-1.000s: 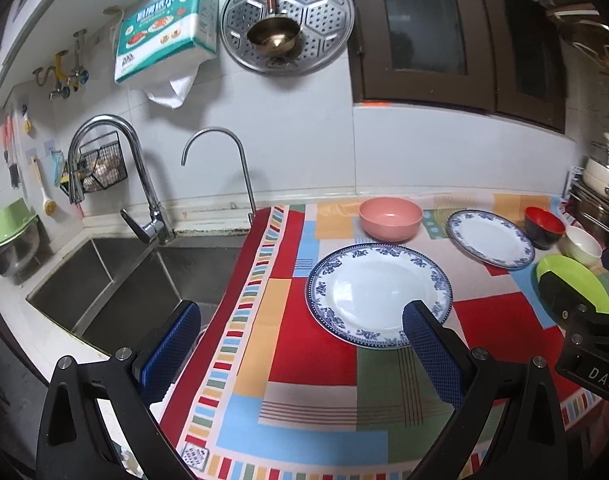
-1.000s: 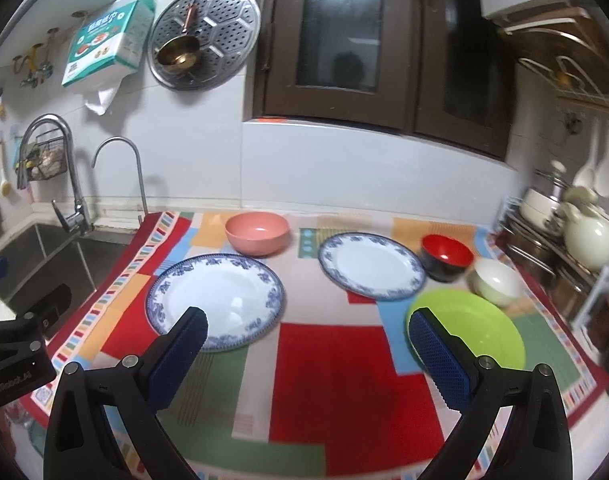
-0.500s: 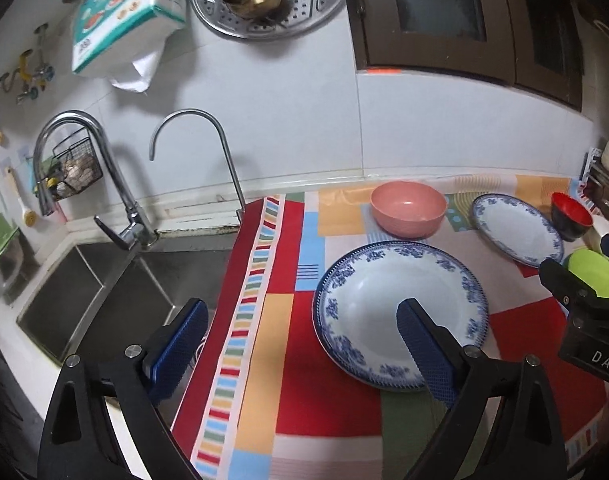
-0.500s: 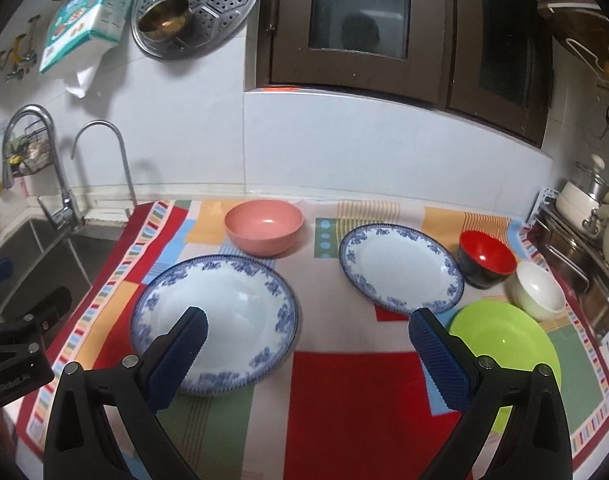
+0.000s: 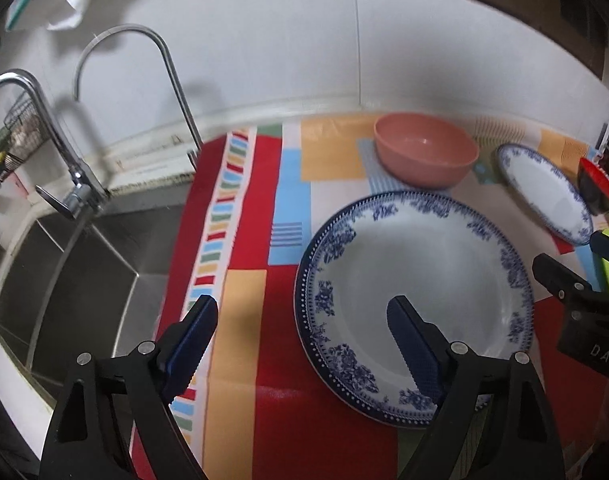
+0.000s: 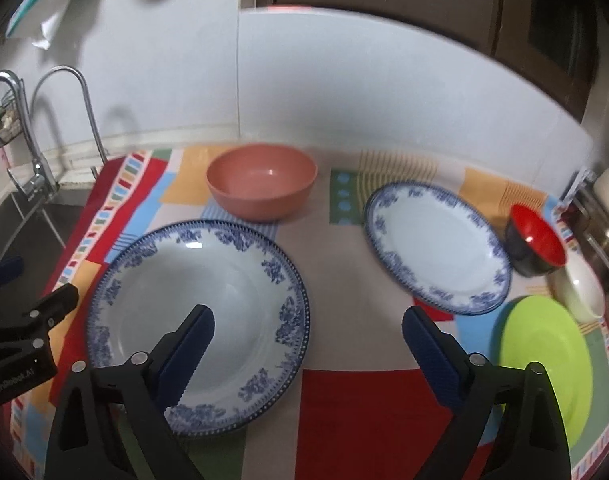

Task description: Organize plates and bowls

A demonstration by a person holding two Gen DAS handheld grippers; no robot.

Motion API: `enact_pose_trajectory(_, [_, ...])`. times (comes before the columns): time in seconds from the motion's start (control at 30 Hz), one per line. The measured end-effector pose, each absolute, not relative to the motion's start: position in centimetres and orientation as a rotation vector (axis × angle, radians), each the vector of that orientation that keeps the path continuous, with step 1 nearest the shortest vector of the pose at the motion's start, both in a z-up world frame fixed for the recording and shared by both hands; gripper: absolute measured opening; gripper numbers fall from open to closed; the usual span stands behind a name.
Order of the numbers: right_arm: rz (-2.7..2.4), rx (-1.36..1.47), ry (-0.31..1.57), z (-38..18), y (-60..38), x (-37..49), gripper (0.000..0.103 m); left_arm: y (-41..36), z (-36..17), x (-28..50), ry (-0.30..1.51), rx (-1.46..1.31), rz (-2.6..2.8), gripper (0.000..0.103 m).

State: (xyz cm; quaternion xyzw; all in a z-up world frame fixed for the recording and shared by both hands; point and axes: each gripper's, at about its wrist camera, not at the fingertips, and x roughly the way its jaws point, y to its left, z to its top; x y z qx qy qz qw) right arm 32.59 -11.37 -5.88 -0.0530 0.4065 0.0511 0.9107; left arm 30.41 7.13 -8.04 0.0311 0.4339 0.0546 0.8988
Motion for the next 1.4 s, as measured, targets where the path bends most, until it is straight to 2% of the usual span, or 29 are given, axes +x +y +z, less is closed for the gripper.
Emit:
enact_pose_trajectory(0.23, [0.123,-0.097,0.928,-8.8,-11.1,35.0,0.09,7.5,-10.3,32.5,0.958,0.058,0.12,0.083])
enact_pose_trajectory(0.6, [0.141,-0.078,0.991,-11.1,-10.8,36.8,0.078,7.7,-12.2,34.5,1.017,0.026,0.088,0.065])
enact_pose_trajectory(0.8, [0.162,-0.071,1.014,-11.7,-10.6,37.4,0.065,7.7,-12.6,35.0,1.033,0.01,0.076,0.056])
enact_pose_trajectory(0.87, [0.169,-0.068,1.022,-11.9,-10.6,37.5,0.062,7.7,-12.7,35.2,1.04,0.004,0.07,0.05])
enact_pose_trajectory(1.13, [0.177,-0.072,1.039,-12.1,-10.5,37.9,0.046,7.6,-13.1,35.5,1.038,0.009,0.074,0.045])
enact_pose_trajectory(1.3, [0.188,-0.086,1.032,-12.1,-10.4,38.0,0.04,7.7,-13.1,35.7,1.04,0.0,0.07,0.041])
enact_pose_trajectory(1.4, [0.186,-0.091,1.03,-12.0,-10.3,38.1,0.04,7.7,-13.1,35.7,1.039,0.004,0.083,0.038])
